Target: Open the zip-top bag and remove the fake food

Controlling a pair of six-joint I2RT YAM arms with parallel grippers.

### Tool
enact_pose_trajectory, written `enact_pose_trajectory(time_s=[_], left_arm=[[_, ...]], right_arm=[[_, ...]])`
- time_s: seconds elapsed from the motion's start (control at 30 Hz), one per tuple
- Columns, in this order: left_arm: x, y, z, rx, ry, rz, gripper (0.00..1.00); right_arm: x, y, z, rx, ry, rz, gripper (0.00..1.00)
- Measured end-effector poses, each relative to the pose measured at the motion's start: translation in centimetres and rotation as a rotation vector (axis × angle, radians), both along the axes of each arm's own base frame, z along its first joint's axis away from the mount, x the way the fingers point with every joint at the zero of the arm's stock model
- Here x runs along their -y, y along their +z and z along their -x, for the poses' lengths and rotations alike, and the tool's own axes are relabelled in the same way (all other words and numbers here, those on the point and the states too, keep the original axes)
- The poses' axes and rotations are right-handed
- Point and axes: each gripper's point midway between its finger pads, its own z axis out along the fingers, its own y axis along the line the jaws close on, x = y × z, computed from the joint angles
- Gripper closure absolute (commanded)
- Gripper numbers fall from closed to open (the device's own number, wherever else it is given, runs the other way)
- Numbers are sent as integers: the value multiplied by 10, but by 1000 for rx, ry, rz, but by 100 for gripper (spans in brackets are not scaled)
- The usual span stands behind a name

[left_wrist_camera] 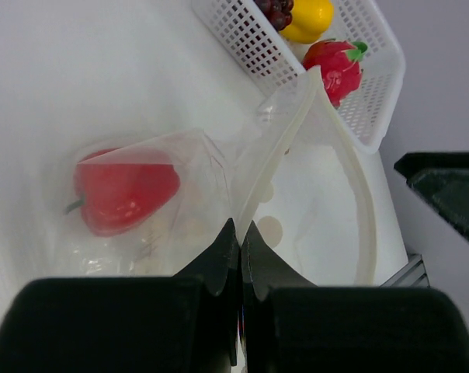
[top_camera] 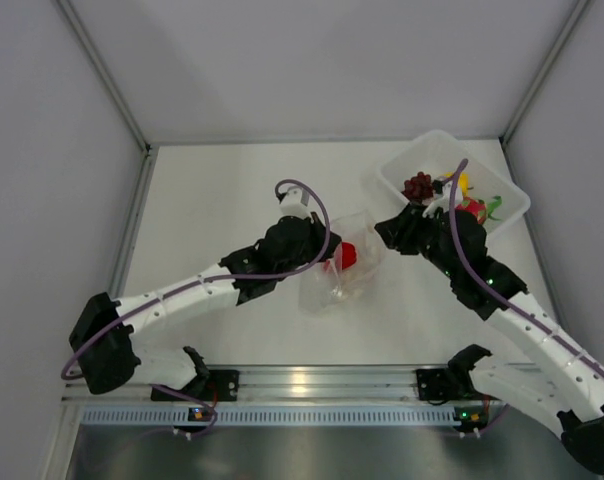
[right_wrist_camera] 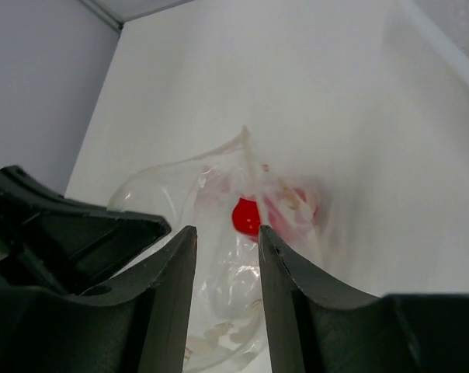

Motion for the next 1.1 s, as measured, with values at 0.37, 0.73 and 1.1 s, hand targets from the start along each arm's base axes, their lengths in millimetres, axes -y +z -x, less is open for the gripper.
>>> enact_pose_trajectory(time_s=[0.37,0.73,1.1], left_arm=[[25,9,-7,-18,-22,32,100],[54,56,13,47,-10,111,100],[58,43,20,-1,23,160,100]], right_arm=[[-34,-11,31,3,87,-5,66],[-45,-61,18,-132,57,67,53],[-30,-103,7,-173,-60,107,48]])
